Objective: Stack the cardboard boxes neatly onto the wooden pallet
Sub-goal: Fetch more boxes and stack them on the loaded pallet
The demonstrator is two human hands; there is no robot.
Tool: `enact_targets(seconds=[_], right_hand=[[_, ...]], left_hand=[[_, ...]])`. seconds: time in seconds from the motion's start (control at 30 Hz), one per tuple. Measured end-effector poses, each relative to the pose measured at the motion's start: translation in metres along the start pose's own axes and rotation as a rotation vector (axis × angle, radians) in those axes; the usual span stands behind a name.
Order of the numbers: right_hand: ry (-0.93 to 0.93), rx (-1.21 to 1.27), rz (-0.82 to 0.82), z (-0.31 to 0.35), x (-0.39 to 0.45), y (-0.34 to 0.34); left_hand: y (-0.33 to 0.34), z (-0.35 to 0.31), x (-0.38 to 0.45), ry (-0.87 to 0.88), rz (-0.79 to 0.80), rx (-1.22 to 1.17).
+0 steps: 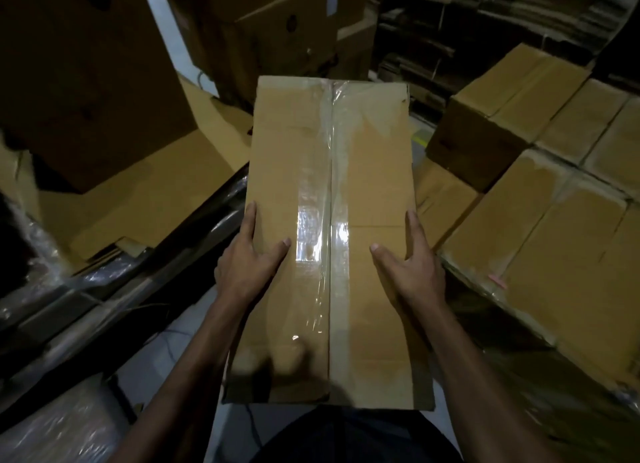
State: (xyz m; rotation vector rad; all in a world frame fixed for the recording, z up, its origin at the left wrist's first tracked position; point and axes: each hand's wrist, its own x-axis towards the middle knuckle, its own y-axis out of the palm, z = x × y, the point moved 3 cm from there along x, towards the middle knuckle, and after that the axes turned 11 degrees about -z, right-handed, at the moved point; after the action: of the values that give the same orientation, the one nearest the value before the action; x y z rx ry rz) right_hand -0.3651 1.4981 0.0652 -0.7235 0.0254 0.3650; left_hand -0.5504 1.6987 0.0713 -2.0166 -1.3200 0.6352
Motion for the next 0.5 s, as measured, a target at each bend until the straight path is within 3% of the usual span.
enact_targets(seconds=[0.5], right_hand=[[0.115, 0.040, -0.178, 0.027, 0.151, -0.004]], left_hand=[[0.097, -0.100, 0.177, 0.192, 0.166, 0.039]])
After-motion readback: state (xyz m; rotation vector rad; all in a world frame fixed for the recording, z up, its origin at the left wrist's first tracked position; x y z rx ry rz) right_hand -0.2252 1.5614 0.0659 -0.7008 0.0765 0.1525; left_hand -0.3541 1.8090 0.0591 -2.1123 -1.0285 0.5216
